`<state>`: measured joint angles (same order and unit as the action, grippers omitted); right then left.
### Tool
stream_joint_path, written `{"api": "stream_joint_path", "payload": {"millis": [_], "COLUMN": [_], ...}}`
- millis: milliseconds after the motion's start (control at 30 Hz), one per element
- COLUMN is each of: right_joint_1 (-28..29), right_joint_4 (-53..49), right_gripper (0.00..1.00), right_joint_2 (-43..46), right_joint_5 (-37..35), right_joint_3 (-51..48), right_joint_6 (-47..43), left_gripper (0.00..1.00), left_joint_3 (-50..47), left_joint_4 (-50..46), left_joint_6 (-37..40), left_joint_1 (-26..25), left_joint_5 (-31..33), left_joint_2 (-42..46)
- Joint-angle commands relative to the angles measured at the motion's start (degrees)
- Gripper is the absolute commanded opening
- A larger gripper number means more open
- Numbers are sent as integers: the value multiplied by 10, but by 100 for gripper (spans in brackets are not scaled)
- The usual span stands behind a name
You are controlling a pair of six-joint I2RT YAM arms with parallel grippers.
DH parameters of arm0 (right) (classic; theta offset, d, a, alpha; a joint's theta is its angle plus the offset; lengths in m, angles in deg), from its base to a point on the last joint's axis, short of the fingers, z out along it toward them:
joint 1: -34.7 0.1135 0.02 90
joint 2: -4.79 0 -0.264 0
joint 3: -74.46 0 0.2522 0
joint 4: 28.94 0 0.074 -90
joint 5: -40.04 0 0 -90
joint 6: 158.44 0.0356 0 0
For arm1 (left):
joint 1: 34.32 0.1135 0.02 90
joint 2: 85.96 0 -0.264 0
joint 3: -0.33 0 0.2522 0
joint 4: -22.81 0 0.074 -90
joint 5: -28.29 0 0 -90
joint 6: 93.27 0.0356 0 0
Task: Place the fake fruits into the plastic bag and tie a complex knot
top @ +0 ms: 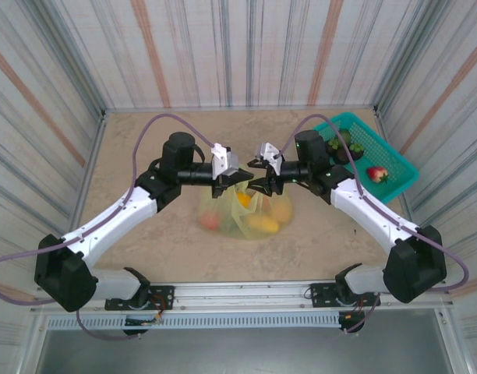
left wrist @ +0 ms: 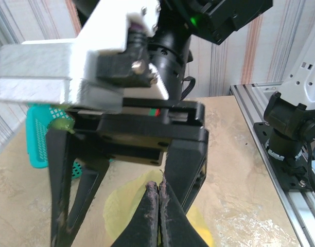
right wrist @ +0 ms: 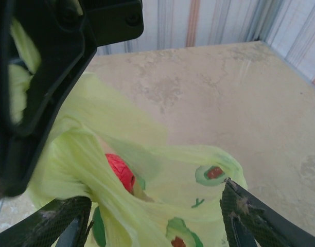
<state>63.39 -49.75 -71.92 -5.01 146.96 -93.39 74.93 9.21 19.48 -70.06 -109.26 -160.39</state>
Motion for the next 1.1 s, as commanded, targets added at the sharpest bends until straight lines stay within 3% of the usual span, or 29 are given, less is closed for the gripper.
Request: {"api": "stream_joint_path", "payload": {"millis": [0,167,267,467,600,800,967,1067], "right_joint_1": [12,26,26,25,24,17,19,14], "right_joint_4": [7,3,7,18,15,5,4,19], "right_gripper": [67,63,56,19,3,0,0,0], "right_joint_2": [-18,-30,-35,-42,-35,-6,17,29], "right_joint_5": [18,25,25,39,40,9,-77,-92], "right_joint_3": [26,33,33,40,41,29,12,2], "right_joint_6": [-19,-17,-10,5,9,7,-1,7], "left_gripper": [0,0,0,0,0,2,24,33], "left_joint_3": [4,4,4,1,-2,-3,-4,5], "left_joint_4": [-7,-10,-11,-19,-26,-27,-41,-52], "left_joint_6": [15,19,19,22,24,18,6,-8], "left_joint_1": [-5,-5,-5,-5,-5,3,6,7], "left_joint_5": [-16,-11,-12,-12,-4,38,45,42], "left_joint_2": [13,15,17,26,34,51,69,79]}}
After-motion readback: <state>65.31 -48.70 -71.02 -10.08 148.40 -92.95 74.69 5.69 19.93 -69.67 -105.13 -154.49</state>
